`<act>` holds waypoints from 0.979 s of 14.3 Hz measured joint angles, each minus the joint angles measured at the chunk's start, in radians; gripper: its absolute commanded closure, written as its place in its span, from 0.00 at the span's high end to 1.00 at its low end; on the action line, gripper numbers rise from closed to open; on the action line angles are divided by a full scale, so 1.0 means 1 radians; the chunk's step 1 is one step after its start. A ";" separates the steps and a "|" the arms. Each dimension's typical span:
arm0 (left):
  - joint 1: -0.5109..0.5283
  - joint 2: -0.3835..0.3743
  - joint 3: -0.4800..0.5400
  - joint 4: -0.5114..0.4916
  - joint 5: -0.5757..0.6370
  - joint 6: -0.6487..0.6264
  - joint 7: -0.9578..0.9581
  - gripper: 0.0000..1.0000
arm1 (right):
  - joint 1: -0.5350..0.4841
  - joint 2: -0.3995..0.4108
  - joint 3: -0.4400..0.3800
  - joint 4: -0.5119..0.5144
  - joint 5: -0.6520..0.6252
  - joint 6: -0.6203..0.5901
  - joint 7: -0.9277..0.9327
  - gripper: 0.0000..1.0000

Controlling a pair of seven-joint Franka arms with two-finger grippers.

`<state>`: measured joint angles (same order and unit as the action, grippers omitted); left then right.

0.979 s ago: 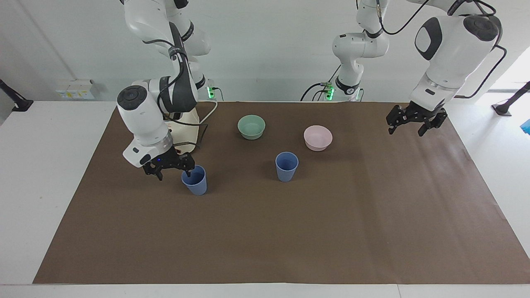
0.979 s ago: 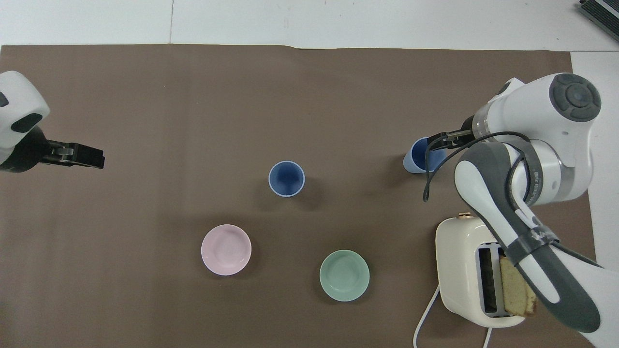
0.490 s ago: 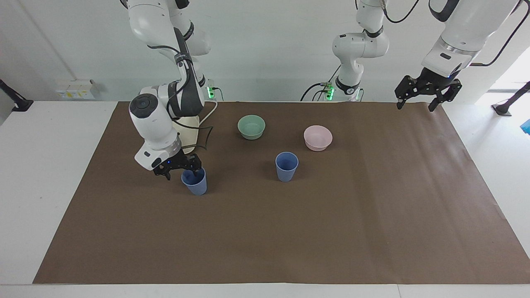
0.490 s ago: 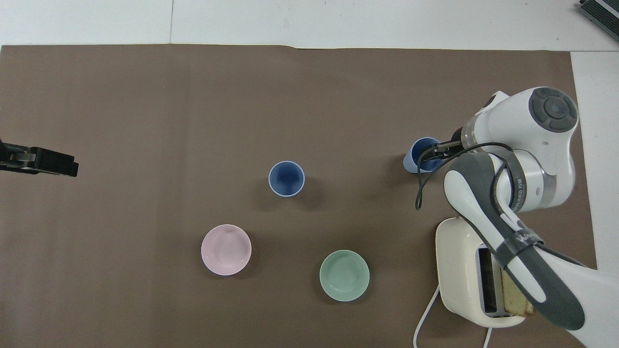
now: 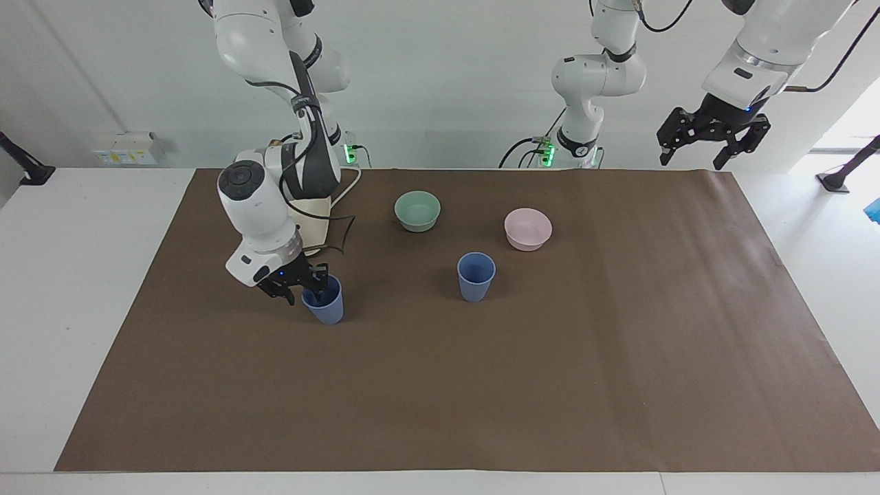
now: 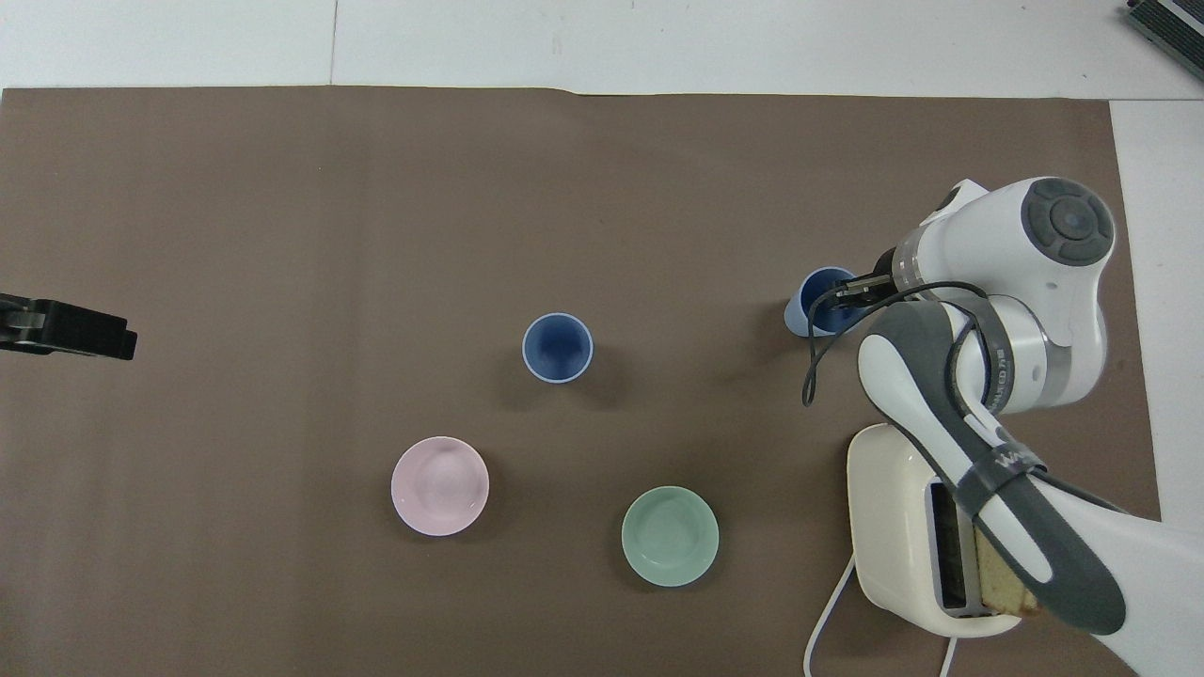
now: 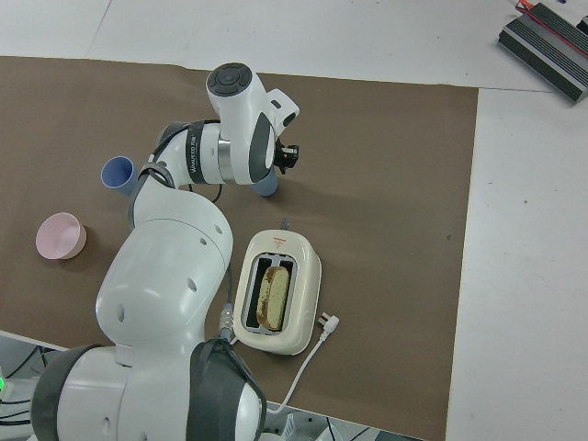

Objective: Stack blue cups with both arms

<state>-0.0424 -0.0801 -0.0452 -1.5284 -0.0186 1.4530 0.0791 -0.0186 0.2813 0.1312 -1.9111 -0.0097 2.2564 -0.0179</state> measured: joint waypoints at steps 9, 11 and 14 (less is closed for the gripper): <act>0.002 -0.013 0.007 0.000 0.000 -0.003 0.000 1.00 | 0.015 0.000 0.006 0.059 0.003 -0.032 0.040 0.00; 0.002 -0.013 0.007 0.000 0.000 -0.003 0.000 1.00 | 0.036 -0.009 0.043 0.121 0.003 -0.111 0.147 0.00; 0.002 -0.013 0.007 0.000 0.000 -0.003 0.000 1.00 | 0.114 -0.027 0.087 0.207 0.003 -0.198 0.311 0.00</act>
<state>-0.0403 -0.0927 -0.0378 -1.5284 -0.0186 1.4497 0.0791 0.0958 0.2545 0.2181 -1.7043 -0.0062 2.0586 0.2927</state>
